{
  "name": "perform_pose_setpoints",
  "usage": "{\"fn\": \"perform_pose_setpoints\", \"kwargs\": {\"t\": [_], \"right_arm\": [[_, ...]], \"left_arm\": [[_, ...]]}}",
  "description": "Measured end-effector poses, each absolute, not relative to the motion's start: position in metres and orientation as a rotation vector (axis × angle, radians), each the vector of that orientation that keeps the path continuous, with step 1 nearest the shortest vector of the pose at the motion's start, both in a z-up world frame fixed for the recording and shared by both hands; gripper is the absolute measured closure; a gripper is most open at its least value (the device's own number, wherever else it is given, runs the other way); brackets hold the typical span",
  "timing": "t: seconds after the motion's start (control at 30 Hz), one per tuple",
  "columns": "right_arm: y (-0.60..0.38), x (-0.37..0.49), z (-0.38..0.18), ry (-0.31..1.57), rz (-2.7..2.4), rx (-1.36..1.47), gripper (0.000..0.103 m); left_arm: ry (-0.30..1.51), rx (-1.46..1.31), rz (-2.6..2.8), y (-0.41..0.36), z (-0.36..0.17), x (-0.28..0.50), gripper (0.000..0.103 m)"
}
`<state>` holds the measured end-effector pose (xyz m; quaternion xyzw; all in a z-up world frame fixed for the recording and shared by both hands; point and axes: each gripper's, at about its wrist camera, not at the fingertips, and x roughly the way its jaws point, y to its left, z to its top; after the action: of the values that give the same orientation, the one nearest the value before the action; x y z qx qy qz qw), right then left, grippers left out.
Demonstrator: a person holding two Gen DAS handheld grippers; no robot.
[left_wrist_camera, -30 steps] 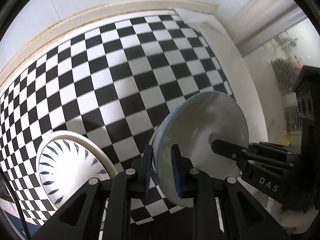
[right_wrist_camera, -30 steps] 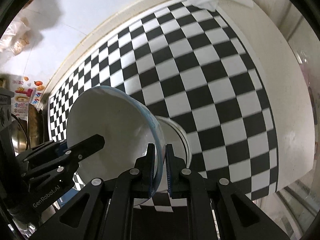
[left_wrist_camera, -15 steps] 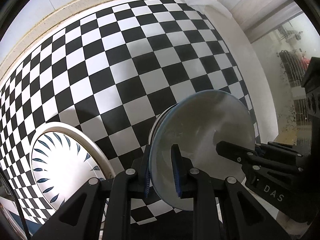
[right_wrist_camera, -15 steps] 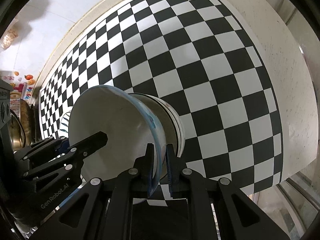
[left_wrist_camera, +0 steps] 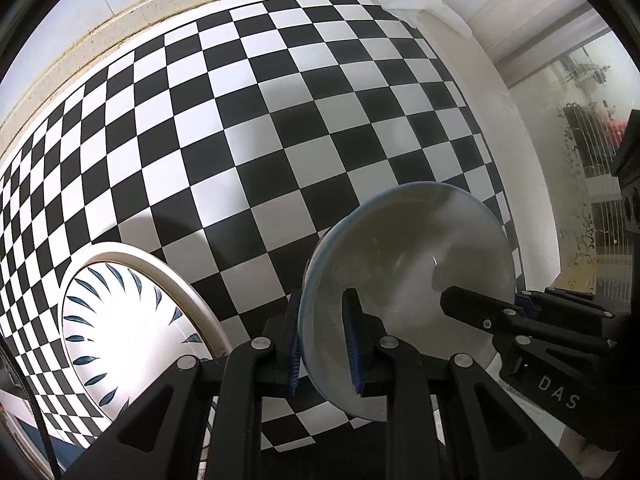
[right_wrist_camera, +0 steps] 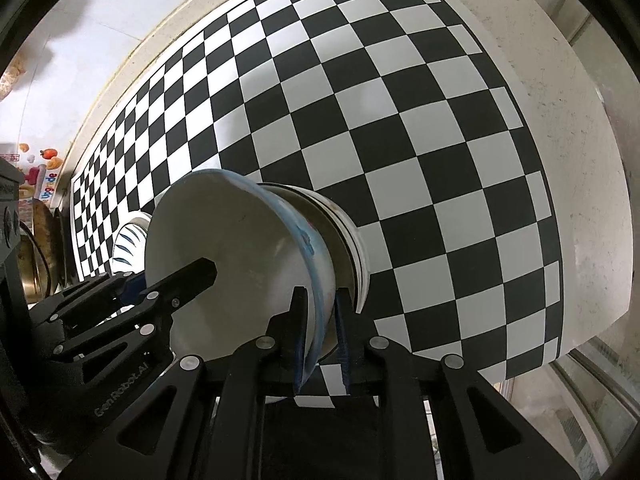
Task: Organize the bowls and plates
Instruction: 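Lower the nested bowls into the blue-flower bowl and grip all rims together, then carry the three-bowl stack beside the plates, set it down, open both grippers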
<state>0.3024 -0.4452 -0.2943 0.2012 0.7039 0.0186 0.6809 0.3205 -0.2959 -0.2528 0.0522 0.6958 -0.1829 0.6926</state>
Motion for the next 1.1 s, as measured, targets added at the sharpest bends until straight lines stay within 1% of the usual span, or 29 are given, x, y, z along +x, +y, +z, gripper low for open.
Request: {"fn": "perform_pose_setpoints", "kwargs": {"t": [0.83,1.1], "right_arm": [[-0.455,0.296,-0.281,1.561,0.020,0.446,0.085],[-0.450,0.295,-0.279,1.560,0.029,0.391,0.086]], "left_arm": [[1.557,0.112,-0.406,-0.295,-0.252,0.318,0.086],[1.551,0.126,-0.395,-0.297,-0.253,0.317,0.086]]}}
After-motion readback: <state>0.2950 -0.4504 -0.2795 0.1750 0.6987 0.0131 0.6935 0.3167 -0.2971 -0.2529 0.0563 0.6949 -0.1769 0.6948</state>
